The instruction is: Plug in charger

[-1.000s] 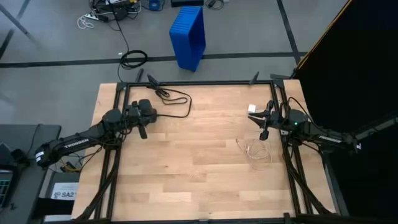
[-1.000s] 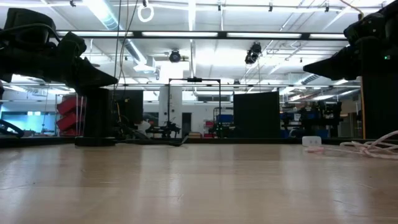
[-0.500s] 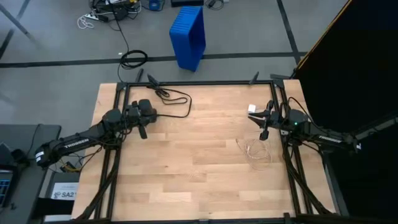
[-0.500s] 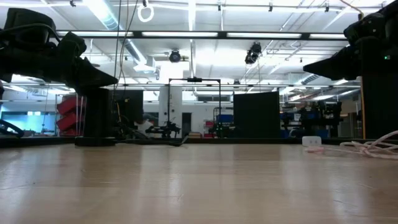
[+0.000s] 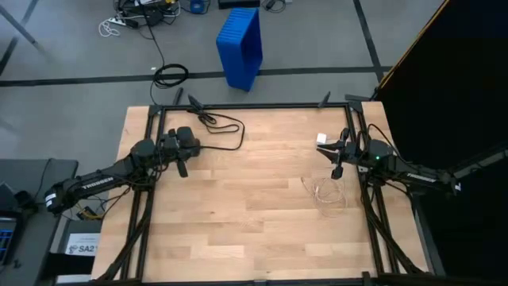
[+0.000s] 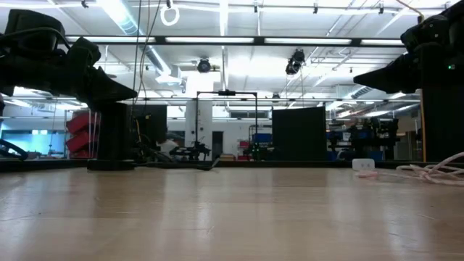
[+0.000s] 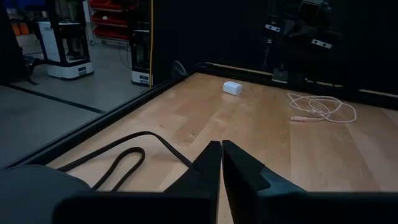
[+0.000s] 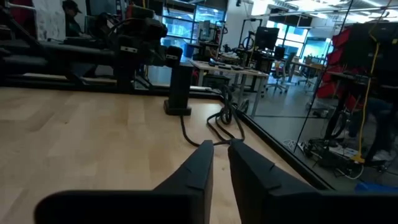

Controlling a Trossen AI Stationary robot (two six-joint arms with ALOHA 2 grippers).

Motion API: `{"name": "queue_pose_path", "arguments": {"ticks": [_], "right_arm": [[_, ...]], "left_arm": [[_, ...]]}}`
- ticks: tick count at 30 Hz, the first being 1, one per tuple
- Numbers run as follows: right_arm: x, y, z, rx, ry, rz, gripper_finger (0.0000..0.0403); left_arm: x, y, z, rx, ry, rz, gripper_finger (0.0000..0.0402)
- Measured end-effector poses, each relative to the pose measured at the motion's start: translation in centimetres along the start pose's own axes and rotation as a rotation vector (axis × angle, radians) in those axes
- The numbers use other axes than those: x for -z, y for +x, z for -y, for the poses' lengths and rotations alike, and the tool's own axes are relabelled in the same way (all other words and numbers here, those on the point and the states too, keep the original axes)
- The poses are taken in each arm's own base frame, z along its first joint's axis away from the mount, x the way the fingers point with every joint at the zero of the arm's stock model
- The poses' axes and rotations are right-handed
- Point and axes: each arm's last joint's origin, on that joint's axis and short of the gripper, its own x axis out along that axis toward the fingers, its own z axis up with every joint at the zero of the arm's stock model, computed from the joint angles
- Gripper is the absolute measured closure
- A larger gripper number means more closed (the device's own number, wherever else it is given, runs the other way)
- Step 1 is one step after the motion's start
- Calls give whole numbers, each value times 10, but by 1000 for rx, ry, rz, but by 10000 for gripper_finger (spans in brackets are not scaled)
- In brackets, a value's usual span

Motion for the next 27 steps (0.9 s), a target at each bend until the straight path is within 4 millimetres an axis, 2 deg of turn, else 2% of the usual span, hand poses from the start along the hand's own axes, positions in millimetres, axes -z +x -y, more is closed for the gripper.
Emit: {"name": "queue_pose_path", "arguments": {"ticks": [12, 27], "right_arm": [[0, 0, 0, 0, 0, 0, 362], [0, 0, 0, 0, 0, 1, 377]], "left_arm": [[0, 0, 0, 0, 0, 0, 401], [-5, 0, 1, 7, -13, 55, 401]]}}
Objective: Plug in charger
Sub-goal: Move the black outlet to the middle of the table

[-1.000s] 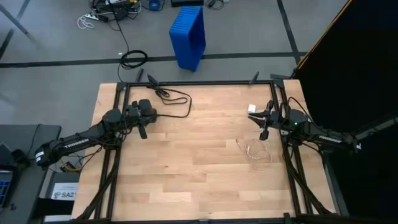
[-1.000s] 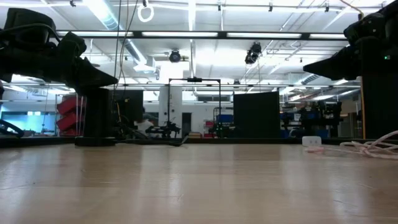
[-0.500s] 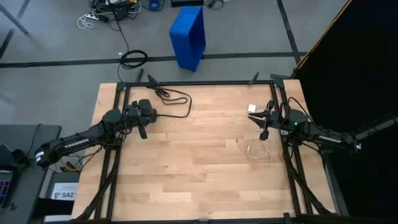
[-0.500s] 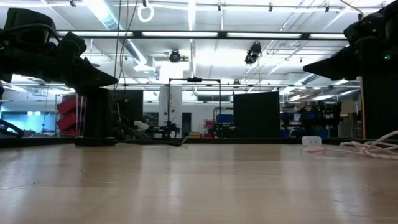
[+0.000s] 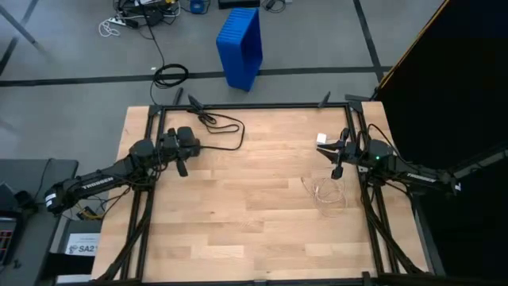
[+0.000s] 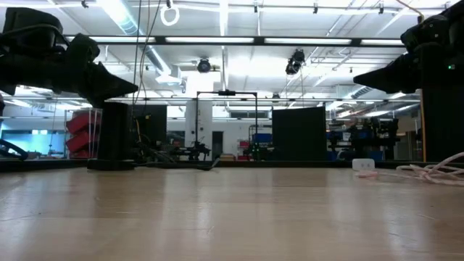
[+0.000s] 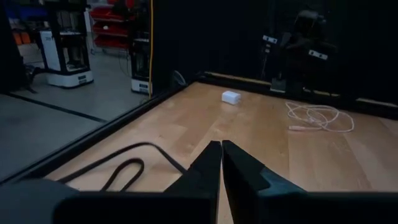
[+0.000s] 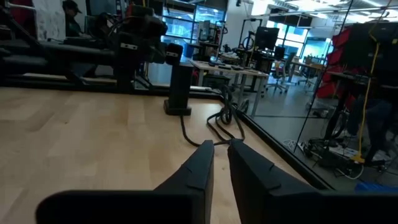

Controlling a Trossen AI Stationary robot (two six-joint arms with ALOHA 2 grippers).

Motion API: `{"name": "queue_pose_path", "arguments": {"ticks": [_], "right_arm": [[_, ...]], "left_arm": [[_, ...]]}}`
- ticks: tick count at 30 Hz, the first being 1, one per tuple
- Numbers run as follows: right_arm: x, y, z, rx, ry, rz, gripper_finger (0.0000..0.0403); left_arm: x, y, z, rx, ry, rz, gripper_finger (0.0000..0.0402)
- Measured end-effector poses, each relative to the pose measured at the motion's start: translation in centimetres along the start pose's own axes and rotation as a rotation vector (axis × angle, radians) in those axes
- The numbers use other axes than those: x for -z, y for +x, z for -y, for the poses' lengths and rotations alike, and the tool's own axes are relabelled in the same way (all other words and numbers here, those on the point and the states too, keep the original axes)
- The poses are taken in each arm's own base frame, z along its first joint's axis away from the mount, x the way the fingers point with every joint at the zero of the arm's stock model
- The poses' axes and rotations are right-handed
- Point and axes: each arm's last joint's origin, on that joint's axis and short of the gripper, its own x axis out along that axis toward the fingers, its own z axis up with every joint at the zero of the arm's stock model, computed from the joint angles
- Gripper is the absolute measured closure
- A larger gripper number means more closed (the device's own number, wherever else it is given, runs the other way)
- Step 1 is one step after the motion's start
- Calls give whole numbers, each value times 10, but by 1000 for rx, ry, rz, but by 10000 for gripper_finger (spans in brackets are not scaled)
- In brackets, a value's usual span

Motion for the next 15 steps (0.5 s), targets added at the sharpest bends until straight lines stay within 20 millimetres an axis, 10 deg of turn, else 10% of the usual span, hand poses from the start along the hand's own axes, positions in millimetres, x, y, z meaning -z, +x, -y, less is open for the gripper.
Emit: {"name": "queue_pose_path", "arguments": {"ticks": [15], "right_arm": [[0, 0, 0, 0, 0, 0, 366]], "left_arm": [[-60, -7, 6, 8, 45, 215, 374]]}}
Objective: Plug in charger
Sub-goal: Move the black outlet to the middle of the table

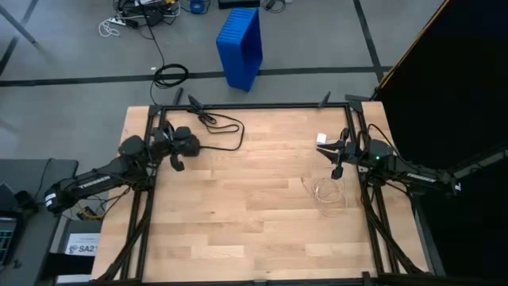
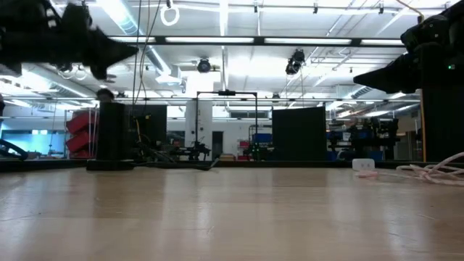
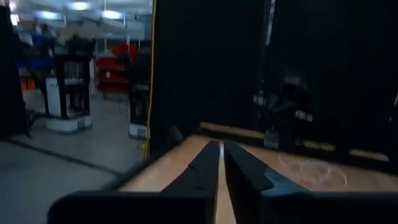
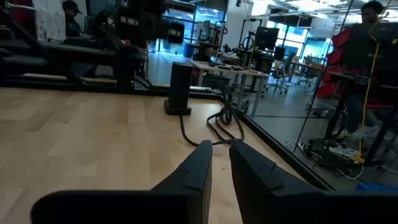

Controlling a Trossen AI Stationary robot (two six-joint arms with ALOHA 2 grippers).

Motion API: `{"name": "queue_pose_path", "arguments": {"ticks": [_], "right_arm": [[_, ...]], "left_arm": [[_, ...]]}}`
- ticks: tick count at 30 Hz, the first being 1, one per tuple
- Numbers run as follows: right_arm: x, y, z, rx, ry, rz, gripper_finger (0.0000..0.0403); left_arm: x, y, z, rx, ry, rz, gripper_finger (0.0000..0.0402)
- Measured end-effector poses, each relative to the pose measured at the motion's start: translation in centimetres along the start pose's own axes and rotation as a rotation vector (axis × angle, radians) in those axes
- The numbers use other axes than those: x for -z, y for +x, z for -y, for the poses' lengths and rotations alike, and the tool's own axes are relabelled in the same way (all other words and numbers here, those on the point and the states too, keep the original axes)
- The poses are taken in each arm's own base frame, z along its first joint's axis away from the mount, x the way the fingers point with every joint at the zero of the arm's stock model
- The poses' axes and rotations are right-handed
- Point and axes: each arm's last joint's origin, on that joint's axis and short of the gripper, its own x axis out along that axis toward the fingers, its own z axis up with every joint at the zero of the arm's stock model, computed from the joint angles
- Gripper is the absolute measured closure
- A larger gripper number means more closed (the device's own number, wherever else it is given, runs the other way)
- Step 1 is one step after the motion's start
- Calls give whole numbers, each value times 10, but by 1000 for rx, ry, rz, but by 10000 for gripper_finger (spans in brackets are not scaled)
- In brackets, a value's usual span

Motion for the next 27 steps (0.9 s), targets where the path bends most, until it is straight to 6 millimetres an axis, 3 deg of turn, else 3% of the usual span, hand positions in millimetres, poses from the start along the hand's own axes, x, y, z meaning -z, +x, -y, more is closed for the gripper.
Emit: {"name": "queue_pose_path", "arguments": {"ticks": [3, 9, 12, 17, 27], "right_arm": [[0, 0, 0, 1, 0, 0, 363], [0, 0, 0, 0, 0, 0, 364], [0, 0, 0, 1, 0, 2, 368], [-1, 0, 0, 2, 0, 13, 374], [-2, 0, 0, 4, 0, 20, 376]], "left_arm": [[-22, -1, 1, -47, 67, -63, 339], [-51, -2, -6, -351, 130, -221, 245], [-45, 9, -8, -388, 14, -253, 205], [-17, 24, -15, -526, 11, -431, 166], [-11, 33, -16, -592, 12, -490, 149]]}}
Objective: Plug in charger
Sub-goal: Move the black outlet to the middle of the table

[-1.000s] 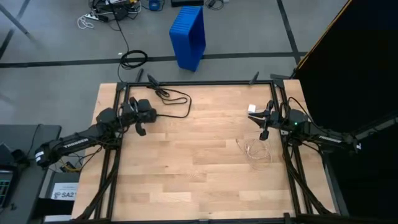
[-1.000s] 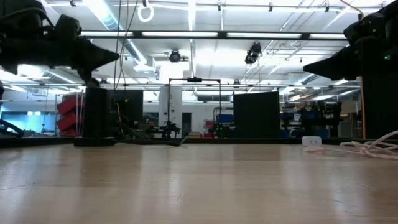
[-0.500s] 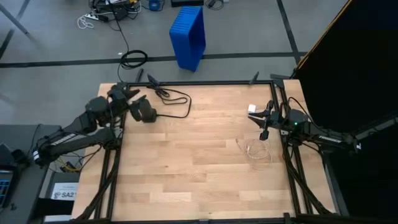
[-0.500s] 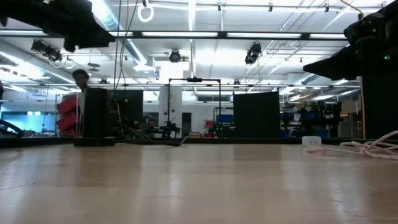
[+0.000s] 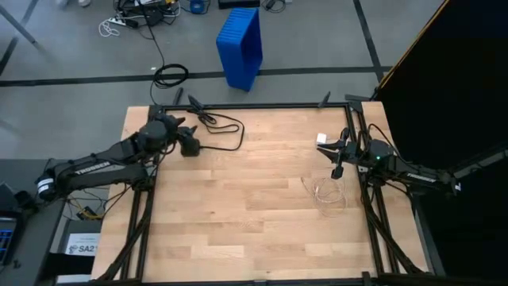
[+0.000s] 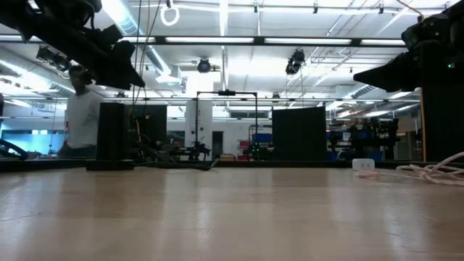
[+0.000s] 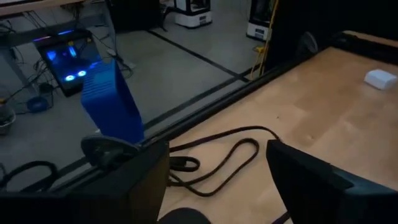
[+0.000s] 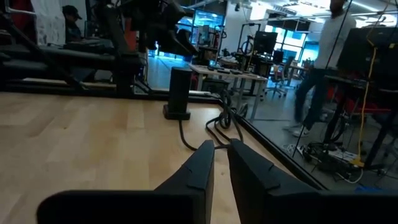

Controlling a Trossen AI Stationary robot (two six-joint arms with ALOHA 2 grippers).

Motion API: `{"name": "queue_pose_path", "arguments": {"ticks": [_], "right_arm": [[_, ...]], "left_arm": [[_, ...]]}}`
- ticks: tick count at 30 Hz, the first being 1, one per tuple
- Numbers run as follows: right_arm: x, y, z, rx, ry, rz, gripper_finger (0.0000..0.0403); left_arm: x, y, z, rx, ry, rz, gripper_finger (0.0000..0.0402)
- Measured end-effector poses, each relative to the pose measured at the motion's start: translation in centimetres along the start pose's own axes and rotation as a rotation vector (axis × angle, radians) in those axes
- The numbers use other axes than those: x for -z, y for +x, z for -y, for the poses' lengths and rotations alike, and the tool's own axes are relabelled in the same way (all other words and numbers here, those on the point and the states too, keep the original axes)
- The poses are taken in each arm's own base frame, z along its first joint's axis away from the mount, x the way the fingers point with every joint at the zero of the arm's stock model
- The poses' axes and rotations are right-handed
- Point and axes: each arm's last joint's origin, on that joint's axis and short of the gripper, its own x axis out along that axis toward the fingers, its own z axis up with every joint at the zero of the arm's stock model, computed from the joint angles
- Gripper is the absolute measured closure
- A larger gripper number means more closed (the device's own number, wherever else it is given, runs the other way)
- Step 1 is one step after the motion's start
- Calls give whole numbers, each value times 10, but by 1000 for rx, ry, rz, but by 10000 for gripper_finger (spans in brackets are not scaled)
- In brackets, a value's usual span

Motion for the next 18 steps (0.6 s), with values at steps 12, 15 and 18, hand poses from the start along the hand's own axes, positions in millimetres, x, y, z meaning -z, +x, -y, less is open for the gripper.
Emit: {"name": "queue_pose_path", "arguments": {"ticks": [12, 15, 18], "right_arm": [[0, 0, 0, 1, 0, 3, 363], [0, 0, 0, 1, 0, 3, 362], [0, 0, 0, 1, 0, 2, 364]], "left_arm": [[-12, -10, -3, -122, 44, 47, 146], [-15, -12, -3, -102, 36, 37, 135], [-20, -16, -2, -67, 20, 15, 116]]}}
